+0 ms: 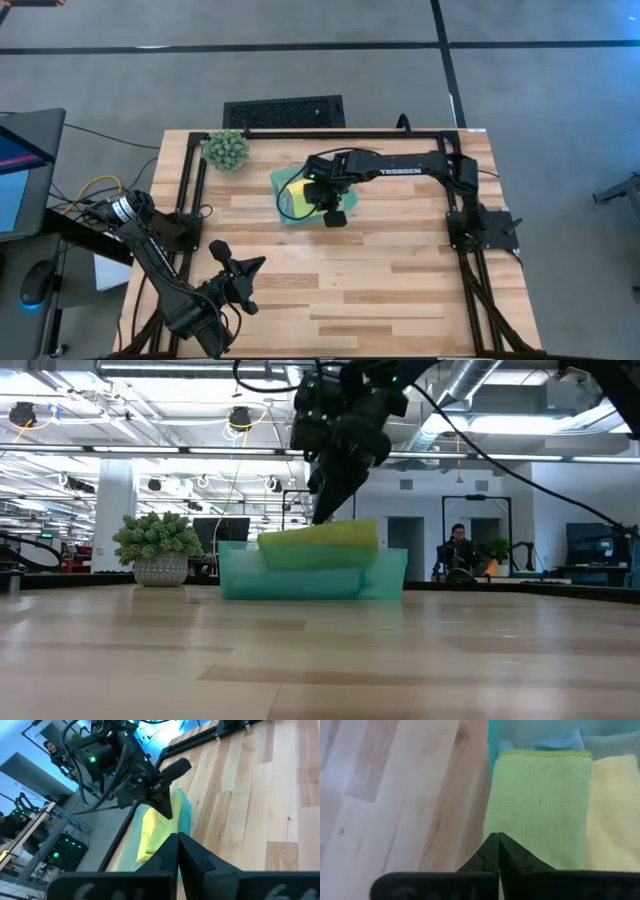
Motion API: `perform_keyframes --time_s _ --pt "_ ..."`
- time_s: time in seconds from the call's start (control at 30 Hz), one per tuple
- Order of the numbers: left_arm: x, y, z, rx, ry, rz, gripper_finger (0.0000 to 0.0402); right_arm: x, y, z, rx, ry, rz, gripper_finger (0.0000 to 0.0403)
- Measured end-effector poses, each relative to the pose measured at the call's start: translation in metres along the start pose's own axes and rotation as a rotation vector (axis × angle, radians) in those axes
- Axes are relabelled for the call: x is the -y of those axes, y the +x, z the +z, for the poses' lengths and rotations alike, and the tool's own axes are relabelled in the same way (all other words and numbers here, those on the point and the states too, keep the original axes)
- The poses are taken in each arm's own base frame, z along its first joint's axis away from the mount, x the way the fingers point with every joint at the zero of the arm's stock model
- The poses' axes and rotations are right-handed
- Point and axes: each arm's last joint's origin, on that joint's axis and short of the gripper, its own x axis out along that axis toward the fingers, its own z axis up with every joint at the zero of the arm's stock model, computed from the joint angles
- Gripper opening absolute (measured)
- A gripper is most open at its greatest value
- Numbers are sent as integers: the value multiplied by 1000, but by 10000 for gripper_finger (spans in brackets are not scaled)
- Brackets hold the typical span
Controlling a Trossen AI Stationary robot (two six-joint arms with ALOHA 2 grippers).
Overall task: Fold microfiber towels
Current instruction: Put the light green towel into the bin
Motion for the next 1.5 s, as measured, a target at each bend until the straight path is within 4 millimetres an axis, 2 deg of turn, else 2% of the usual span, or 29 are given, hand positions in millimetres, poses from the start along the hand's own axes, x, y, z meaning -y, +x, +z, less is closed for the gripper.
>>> perform_keyframes --time_s 0.13,0.23,0.33,0.43,0.57,0.67,0.87,1.0,1.1,1.33,1.5 --pt "0 0 0 0 1 0 0 2 10 -4 -28 10 31 7" --pt "0 0 0 0 1 0 0 7 14 -4 -23 17 31 11" --pt "0 0 0 -2 0 -1 0 12 34 -14 -102 33 51 16" --pt "0 0 0 -3 -2 -3 0 13 46 -17 -123 22 58 13" --pt "0 0 0 -4 -3 -3 0 14 49 -17 -115 -7 50 7" --pt "0 0 0 -6 -2 -4 0 11 37 -13 -100 -15 27 13" --pt "1 0 0 -6 0 -4 0 0 -6 -1 -10 -14 -13 33" --pt "1 0 0 -6 1 -4 0 3 -16 11 118 43 -61 30" --pt "1 0 0 -7 -1 -5 0 9 -6 17 182 81 -81 19" --pt "1 0 0 -9 -5 -8 0 36 51 17 244 133 -144 11" --pt "1 0 0 -14 -7 -10 0 47 77 5 186 160 -149 24"
